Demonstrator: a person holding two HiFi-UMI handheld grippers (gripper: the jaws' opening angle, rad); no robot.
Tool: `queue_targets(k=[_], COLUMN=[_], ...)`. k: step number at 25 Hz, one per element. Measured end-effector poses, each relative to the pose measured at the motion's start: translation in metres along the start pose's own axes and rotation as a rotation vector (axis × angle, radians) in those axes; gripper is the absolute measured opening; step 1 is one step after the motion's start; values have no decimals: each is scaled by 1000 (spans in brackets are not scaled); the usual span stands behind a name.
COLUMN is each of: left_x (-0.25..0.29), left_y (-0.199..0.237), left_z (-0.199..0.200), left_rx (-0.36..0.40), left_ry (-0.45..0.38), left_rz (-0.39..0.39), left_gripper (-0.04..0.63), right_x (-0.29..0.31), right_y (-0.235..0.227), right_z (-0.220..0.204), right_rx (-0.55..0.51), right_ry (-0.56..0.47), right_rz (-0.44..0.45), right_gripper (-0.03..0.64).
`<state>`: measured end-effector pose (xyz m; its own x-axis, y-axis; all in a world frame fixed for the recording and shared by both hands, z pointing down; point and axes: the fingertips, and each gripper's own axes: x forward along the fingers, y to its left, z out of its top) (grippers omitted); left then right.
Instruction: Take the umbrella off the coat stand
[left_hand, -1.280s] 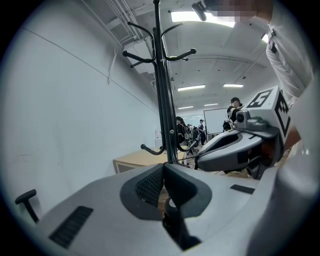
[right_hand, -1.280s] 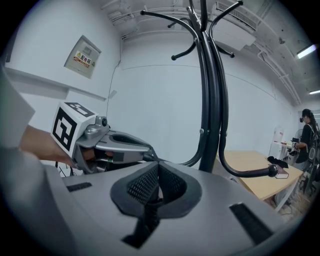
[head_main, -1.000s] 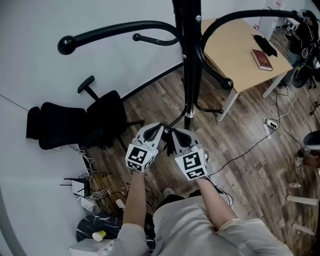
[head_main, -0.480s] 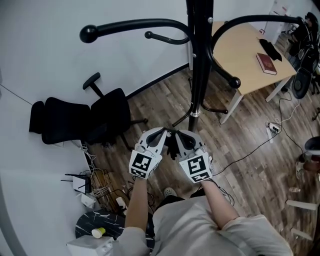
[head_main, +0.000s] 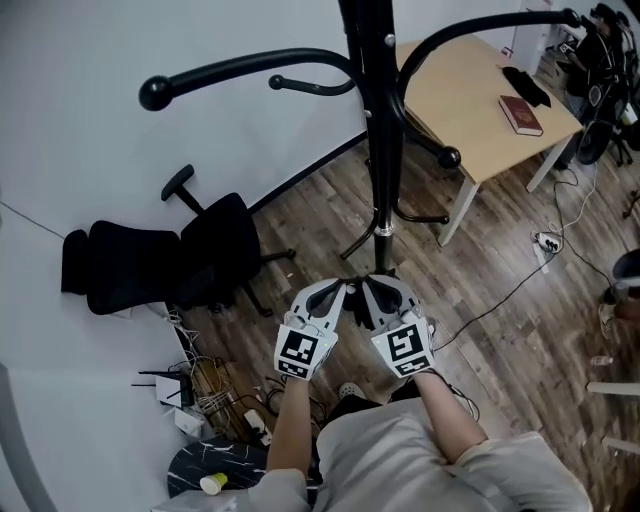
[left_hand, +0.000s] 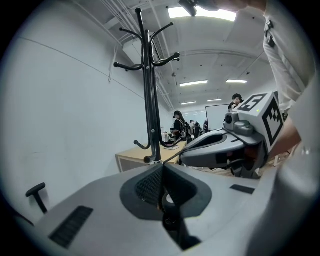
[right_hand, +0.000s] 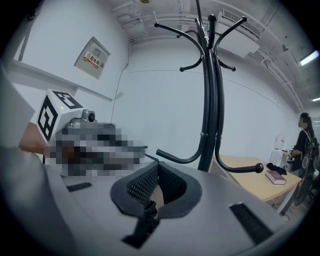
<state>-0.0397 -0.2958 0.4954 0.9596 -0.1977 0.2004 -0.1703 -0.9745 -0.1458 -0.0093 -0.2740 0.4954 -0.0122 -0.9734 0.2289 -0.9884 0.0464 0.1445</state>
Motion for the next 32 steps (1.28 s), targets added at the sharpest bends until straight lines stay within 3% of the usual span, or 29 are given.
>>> queue_targets(k=[7, 17, 26, 29, 32], left_x=[16, 20, 10, 1, -8], left_y=[-35, -58, -60, -54, -53], left_z=[-5, -7, -5, -2, 1], left_rx=[-10, -47, -148, -199, -187], left_ry=[0, -11, -49, -79, -79], left_rz=[-71, -104, -68, -21, 16], left_gripper=[25, 25, 25, 25, 25], right_x=[-25, -45, -56, -57, -58], right_y=[-19, -29, -21, -12, -7], right_z=[-13, -25, -22, -16, -12], right_rx=[25, 41, 78, 51, 44], right_ry=[21, 22, -6, -7, -28], right_rz=[-66, -101, -104, -105, -107], right_gripper=[9, 9, 9, 9, 9])
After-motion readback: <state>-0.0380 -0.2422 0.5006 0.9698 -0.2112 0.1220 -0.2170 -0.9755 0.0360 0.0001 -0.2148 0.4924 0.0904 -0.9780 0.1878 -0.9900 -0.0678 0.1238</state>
